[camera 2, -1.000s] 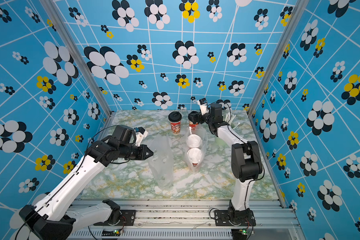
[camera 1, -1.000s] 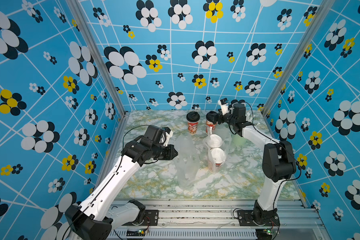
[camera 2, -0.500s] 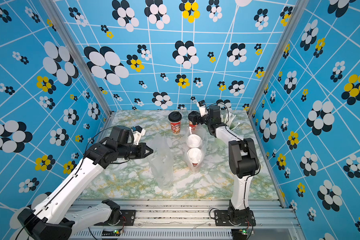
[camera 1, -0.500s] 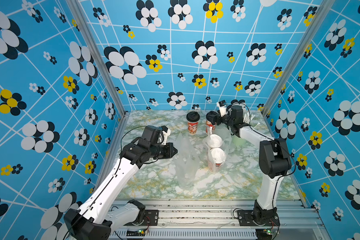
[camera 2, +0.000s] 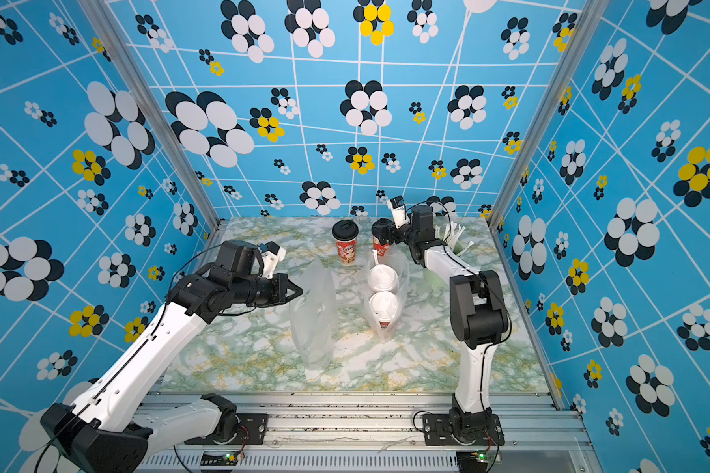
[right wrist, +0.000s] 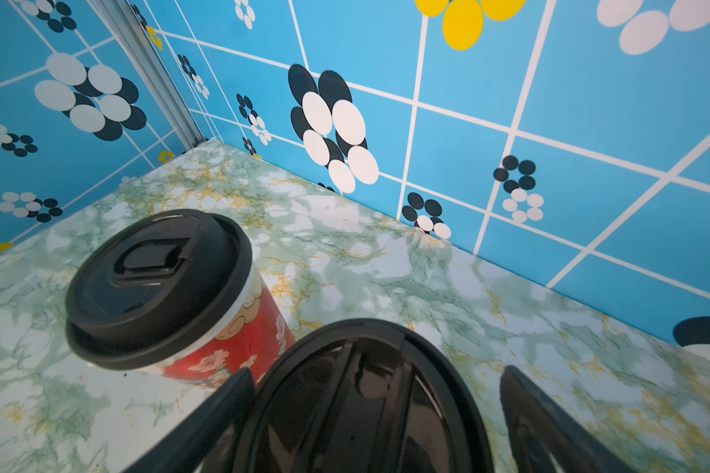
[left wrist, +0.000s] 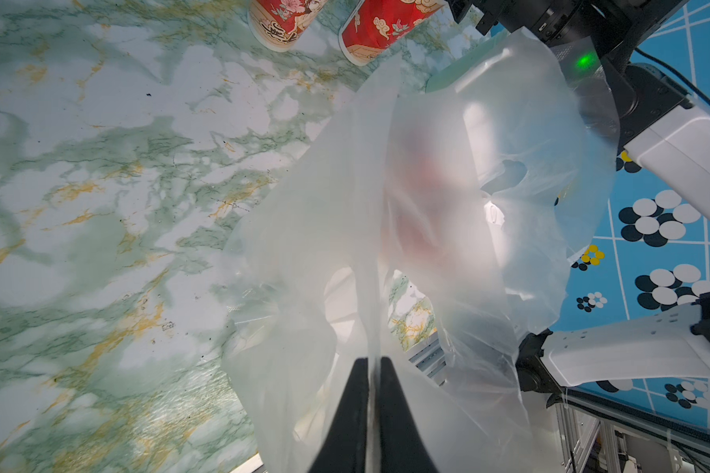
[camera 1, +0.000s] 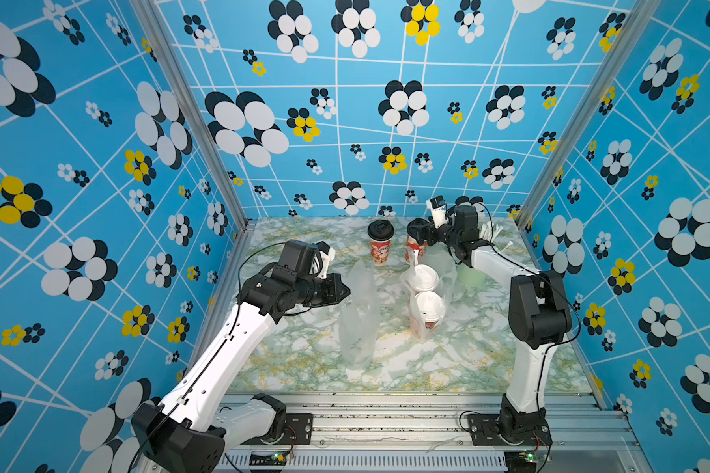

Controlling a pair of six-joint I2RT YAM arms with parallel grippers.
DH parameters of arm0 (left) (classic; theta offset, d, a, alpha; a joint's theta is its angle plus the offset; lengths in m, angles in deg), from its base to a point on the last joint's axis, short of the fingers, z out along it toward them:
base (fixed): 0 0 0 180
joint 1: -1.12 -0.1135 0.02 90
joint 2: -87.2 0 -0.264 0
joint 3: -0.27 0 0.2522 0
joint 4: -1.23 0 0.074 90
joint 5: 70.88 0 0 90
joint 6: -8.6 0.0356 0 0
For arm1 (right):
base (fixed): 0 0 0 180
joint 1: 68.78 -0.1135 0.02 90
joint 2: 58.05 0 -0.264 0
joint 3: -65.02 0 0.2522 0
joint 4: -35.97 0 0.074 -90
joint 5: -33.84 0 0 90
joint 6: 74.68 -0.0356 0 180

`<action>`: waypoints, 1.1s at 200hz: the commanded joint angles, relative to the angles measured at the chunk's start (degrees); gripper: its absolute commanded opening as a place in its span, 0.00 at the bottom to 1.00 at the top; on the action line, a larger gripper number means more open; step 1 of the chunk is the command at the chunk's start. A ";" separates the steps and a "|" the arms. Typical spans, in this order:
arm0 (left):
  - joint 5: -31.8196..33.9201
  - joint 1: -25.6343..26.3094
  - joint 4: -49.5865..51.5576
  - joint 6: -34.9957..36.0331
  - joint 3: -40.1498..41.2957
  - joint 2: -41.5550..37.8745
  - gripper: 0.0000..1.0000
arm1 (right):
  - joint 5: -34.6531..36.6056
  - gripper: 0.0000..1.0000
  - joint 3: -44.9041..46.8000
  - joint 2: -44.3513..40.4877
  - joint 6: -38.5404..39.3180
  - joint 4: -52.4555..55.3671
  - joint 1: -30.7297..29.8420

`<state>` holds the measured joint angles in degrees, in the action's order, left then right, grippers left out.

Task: Pack milk tea into plastic carrier bags
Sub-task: Pick up the milk tea cup at the center of the board.

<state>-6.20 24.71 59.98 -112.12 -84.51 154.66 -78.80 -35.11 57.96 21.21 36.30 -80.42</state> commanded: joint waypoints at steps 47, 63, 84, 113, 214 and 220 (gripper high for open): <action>-1.05 -0.41 0.62 -0.88 -0.16 -0.70 0.10 | -0.46 0.86 -1.50 0.77 2.71 5.95 0.39; -0.87 -0.46 0.56 -1.03 -0.07 -1.14 0.10 | -0.64 0.81 -1.86 0.80 2.65 6.39 0.38; -0.45 -0.48 0.38 -1.03 -0.18 -1.24 0.10 | -0.65 0.76 -1.84 0.46 2.69 6.40 0.39; -0.74 -0.42 -0.54 -1.03 -0.11 -0.93 0.11 | -0.32 0.73 -2.63 -0.32 2.78 6.58 0.39; -1.22 -0.52 -4.24 0.03 -1.75 0.85 0.11 | 1.36 0.64 -3.63 -6.52 0.24 8.98 0.39; -1.14 -0.56 -4.45 0.03 -1.86 0.98 0.11 | 1.58 0.64 -3.73 -6.94 -0.04 9.41 0.39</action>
<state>-6.46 24.71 57.78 -112.47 -84.51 154.77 -78.18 -36.99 55.32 22.98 45.11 -80.36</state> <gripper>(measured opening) 0.110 0.801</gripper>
